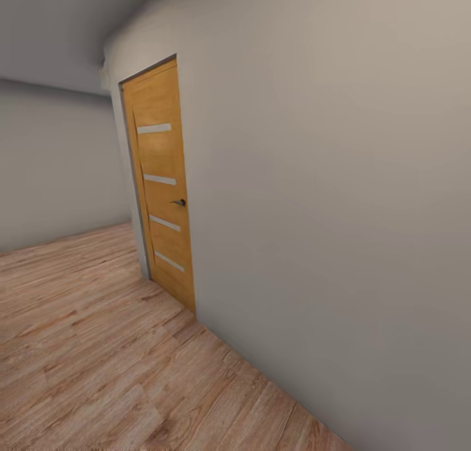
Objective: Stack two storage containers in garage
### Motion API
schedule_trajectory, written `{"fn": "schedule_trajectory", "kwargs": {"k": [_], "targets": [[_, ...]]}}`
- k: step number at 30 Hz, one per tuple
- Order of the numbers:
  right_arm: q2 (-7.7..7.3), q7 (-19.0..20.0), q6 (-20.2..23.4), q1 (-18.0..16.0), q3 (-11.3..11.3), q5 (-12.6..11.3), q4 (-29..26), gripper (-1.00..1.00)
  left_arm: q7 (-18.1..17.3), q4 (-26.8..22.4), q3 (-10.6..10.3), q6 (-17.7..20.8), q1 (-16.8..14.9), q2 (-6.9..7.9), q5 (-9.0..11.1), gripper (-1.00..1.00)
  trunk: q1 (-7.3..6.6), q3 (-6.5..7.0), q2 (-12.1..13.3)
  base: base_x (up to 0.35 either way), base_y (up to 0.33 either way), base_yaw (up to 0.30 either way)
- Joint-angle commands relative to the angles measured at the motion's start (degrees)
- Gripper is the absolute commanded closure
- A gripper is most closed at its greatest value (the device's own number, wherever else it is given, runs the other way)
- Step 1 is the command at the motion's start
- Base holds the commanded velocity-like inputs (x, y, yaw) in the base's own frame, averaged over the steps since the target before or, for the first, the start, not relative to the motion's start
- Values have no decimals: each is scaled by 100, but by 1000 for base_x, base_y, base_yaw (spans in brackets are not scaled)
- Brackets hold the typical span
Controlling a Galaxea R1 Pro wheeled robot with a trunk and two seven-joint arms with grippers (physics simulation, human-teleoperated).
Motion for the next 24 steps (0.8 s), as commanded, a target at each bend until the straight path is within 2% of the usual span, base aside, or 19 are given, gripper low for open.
{"fn": "schedule_trajectory", "kwargs": {"k": [1,8,24], "targets": [[3,-4,-26,-5,48,-40,11,-100,11,5,-23,-16,-5,-1,29,-100,2,-8,-6,114,0,269],[-5,-4,-26,-5,40,-40,11,-100,11,5,-23,-13,-5,-1,29,-100,2,-8,-6,167,0,269],[-6,-4,-26,-5,34,-40,12,-100,11,5,-23,-7,-5,-1,29,-100,2,-8,-6,240,0,269]]}}
